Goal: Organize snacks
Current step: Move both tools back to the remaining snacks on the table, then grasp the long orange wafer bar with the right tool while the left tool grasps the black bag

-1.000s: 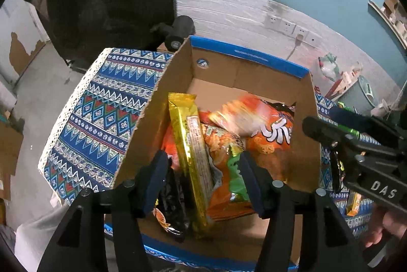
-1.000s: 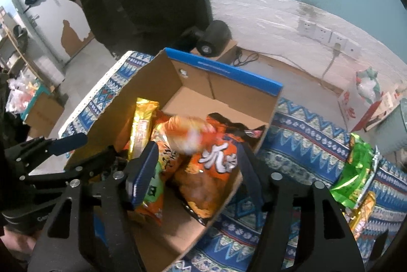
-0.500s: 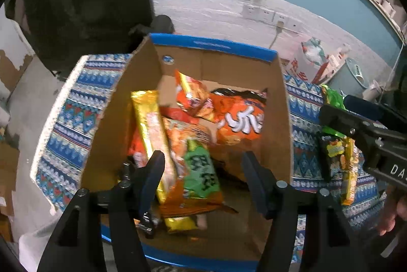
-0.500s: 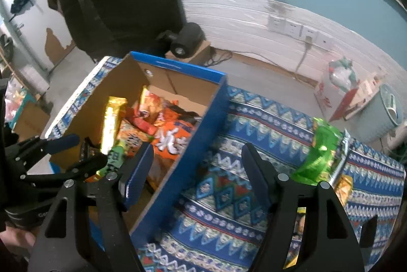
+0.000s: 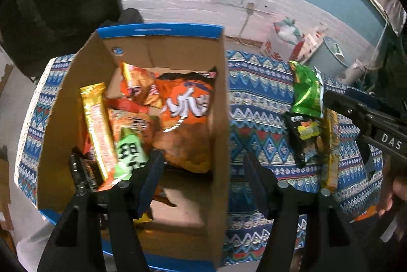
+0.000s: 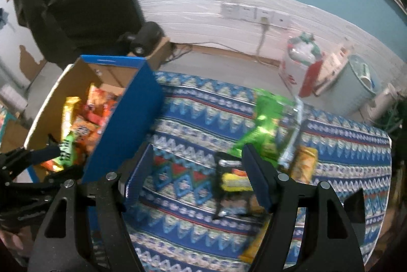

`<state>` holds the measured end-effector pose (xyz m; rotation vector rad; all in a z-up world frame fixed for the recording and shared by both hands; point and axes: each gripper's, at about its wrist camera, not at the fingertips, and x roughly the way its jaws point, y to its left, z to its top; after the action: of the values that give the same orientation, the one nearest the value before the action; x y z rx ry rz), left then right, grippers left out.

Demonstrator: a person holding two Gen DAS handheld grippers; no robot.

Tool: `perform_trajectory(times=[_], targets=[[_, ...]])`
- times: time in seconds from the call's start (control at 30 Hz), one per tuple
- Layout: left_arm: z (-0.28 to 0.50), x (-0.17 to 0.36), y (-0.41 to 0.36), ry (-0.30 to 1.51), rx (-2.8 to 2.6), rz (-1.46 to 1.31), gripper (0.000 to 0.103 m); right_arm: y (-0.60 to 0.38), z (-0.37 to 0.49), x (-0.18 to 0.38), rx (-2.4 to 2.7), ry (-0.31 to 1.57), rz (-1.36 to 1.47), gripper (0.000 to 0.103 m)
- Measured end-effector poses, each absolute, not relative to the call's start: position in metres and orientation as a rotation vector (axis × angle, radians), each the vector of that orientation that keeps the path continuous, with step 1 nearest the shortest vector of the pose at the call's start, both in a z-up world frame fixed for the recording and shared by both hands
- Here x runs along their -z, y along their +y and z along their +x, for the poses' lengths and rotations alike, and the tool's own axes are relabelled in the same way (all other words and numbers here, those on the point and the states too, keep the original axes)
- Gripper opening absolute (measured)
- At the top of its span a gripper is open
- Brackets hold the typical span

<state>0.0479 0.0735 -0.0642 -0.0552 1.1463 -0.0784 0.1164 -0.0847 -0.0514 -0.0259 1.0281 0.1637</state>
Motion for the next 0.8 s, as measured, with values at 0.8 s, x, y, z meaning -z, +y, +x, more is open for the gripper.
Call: perform_trajectory(times=[0.8], targets=[[0.051,0.074,-0.015,1.154,0.048,0.125,0.082,-0.192,0.074,0.161,-0.011,1.289,-0.003,0.073]])
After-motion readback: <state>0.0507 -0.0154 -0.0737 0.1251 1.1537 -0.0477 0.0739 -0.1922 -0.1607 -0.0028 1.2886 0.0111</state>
